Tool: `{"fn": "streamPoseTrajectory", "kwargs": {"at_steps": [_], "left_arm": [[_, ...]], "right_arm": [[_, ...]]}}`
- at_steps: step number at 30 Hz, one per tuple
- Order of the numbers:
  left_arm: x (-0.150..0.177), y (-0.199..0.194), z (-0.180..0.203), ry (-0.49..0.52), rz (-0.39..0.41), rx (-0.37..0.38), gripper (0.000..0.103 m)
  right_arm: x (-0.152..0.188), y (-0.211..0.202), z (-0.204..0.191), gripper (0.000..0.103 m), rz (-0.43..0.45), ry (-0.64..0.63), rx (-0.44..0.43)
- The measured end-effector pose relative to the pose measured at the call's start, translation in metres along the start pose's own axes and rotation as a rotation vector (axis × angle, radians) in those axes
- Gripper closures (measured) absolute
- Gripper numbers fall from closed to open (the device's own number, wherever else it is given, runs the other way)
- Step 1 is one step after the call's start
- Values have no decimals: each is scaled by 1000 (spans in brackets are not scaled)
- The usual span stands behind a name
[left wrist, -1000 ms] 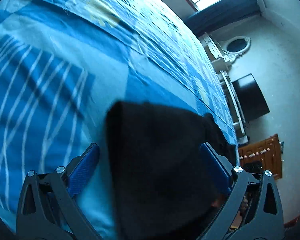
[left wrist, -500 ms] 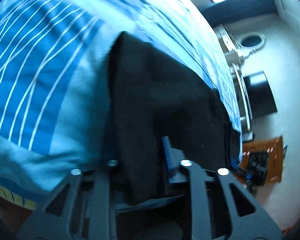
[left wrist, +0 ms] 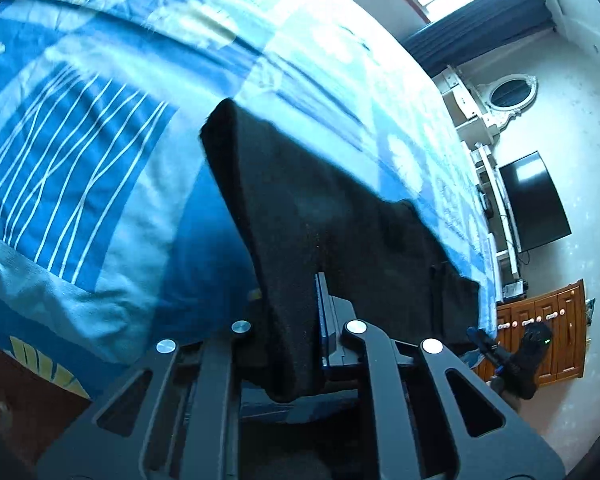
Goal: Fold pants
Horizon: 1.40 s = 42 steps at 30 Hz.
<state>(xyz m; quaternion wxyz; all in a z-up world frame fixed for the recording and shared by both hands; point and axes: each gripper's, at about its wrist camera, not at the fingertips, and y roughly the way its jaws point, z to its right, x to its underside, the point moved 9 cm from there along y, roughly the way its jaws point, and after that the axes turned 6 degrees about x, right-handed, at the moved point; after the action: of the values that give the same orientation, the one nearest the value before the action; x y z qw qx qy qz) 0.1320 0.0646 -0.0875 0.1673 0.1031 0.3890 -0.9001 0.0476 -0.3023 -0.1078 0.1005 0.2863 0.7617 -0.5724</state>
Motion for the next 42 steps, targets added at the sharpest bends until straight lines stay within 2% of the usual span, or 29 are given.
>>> {"fn": "streamPoseTrajectory", "kwargs": {"at_steps": [9,17,24,30,38,42], "left_arm": [[-5,-9,79,131,13,-58,91],[1,9,160,288,6,-68,91],[21,46,228,442,-21,-133,91],[45,84,269,556,-33,-208,91],[77,134,302,679,-55,-295,91],[94,160,316,714,-80,-314,91]], "right_arm": [[-2,-22,18,20,34,28,26],[-2,-42,38,19,55,46,68],[0,-58,65,18,78,86,70],[2,-68,87,18,104,124,56],[3,-80,115,18,141,170,52],[6,-79,129,18,142,203,47]]}}
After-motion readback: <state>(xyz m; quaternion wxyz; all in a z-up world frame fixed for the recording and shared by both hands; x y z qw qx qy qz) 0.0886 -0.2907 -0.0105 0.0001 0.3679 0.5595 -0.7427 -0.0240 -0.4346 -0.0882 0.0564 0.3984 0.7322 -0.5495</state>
